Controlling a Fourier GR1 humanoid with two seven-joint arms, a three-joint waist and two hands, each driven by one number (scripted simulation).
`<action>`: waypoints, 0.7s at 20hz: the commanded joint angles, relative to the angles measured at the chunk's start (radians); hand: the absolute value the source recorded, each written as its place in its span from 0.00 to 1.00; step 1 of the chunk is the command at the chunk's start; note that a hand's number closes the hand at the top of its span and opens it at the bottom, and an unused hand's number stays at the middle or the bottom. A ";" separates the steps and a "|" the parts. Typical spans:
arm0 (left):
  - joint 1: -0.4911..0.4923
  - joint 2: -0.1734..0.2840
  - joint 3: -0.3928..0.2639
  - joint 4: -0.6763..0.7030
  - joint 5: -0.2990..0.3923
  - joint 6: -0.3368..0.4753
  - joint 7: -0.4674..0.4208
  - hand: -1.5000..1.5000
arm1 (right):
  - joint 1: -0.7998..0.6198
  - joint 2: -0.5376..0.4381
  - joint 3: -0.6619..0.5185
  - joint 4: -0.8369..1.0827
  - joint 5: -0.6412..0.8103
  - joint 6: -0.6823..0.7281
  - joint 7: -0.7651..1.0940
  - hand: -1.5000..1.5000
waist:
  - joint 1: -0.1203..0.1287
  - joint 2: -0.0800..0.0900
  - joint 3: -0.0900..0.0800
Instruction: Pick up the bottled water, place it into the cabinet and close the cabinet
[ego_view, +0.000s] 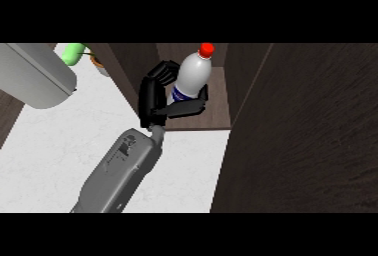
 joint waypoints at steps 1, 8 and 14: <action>-0.115 0.015 0.053 0.139 -0.030 -0.017 0.025 1.00 | 0.017 -0.035 -0.048 -0.117 -0.011 0.028 0.038 0.00 | 0.002 0.001 0.000; -0.263 -0.003 0.074 0.390 -0.012 0.055 -0.051 1.00 | 0.019 -0.005 0.022 -0.105 0.031 0.010 0.031 0.00 | -0.017 0.004 0.000; -0.369 0.016 0.177 0.585 -0.072 0.027 -0.076 1.00 | 0.046 -0.022 0.039 -0.109 0.033 0.003 0.009 0.00 | -0.020 0.005 0.000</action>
